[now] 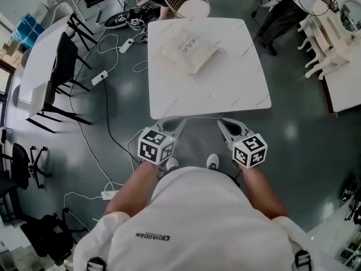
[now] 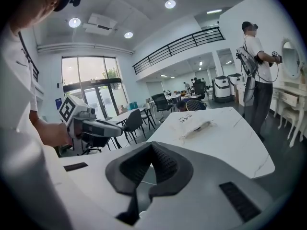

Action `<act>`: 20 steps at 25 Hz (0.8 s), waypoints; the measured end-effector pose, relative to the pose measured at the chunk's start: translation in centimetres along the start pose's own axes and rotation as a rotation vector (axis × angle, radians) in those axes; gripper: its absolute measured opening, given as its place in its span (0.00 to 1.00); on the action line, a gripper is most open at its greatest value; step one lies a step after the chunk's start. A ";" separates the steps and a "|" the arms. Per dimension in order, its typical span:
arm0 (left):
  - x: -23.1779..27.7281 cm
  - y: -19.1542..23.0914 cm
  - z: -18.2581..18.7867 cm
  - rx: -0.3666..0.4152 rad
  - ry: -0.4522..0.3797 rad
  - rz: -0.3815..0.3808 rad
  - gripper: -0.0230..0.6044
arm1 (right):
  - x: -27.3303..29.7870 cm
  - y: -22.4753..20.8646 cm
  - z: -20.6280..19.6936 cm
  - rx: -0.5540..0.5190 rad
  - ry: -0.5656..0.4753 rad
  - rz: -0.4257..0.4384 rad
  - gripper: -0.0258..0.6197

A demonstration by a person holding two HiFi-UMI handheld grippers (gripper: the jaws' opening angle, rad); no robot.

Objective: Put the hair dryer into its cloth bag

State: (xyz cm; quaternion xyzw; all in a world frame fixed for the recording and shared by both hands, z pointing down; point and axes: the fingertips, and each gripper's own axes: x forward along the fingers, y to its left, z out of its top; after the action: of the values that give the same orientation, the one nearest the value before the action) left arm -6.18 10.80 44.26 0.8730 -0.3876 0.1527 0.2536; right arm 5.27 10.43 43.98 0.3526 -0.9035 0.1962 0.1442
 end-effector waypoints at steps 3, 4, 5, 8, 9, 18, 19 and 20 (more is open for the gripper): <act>0.7 -0.7 0.1 0.009 0.010 0.002 0.08 | -0.8 -1.0 -0.9 0.019 0.004 -0.008 0.07; 0.9 -0.9 -0.1 0.013 0.014 0.003 0.08 | -1.1 -1.3 -1.4 0.031 0.006 -0.011 0.07; 1.1 -1.1 -0.3 0.015 0.019 0.005 0.08 | -1.3 -1.5 -1.9 0.043 0.009 -0.014 0.07; 1.4 -1.4 -0.8 0.018 0.030 0.011 0.08 | -1.8 -1.9 -2.9 0.062 0.015 -0.017 0.07; 1.4 -1.3 -0.8 0.019 0.031 0.015 0.08 | -1.9 -2.0 -3.0 0.062 0.014 -0.017 0.07; 1.3 -2.2 -0.5 0.033 0.030 0.022 0.08 | -2.2 -3.3 -3.3 0.089 0.003 -0.020 0.07; 1.2 -2.2 -0.7 0.034 0.032 0.023 0.08 | -2.2 -3.2 -3.3 0.086 0.003 -0.017 0.07; 1.1 -2.2 -0.8 0.034 0.035 0.024 0.08 | -2.2 -3.1 -3.2 0.082 0.004 -0.013 0.07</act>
State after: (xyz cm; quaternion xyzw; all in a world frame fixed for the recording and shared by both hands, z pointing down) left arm -3.80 11.87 44.76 0.8697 -0.3909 0.1773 0.2436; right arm 9.34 11.10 46.74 0.3638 -0.8921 0.2329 0.1327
